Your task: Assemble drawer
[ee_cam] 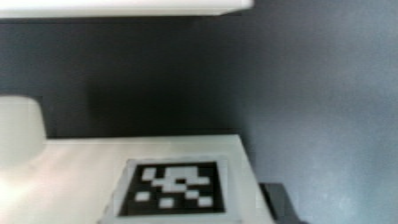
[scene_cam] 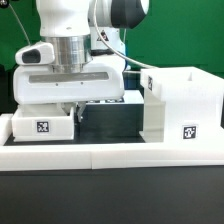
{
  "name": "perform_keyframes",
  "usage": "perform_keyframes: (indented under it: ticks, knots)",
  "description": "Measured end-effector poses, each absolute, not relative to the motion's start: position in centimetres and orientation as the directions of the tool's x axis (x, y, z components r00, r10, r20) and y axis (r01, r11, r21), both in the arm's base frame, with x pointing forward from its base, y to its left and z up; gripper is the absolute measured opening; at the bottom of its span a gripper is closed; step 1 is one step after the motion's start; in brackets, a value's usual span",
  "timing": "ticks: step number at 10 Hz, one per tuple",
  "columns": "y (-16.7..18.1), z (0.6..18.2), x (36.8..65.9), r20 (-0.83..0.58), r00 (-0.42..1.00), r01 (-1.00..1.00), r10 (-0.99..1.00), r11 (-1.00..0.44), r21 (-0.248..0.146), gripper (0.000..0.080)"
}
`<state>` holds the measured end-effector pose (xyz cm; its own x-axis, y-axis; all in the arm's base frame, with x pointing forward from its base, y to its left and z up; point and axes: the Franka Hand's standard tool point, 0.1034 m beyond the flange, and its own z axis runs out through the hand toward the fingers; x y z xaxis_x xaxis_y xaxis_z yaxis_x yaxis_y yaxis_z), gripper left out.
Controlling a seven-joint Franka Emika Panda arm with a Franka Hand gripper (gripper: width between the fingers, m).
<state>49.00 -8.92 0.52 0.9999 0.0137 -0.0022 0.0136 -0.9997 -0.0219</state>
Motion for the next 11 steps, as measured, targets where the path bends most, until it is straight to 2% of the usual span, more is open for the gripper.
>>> perform_keyframes:
  ticks: [2,4,7,10,11]
  knots:
    - [-8.8,0.6,49.0,-0.007,1.000,0.022,0.022,-0.999,-0.024,0.0041]
    - [-7.5,2.4,49.5,-0.028,0.995,0.095,0.096,-0.994,-0.048,0.0041]
    - [-5.3,2.6,50.3,-0.033,0.978,0.205,0.208,-0.976,-0.075,0.0041]
    - [-1.9,2.7,51.0,-0.035,0.966,0.253,0.255,-0.966,-0.058,0.0041]
    - [-1.3,3.0,51.2,0.008,0.969,0.247,0.247,-0.968,-0.034,0.0041]
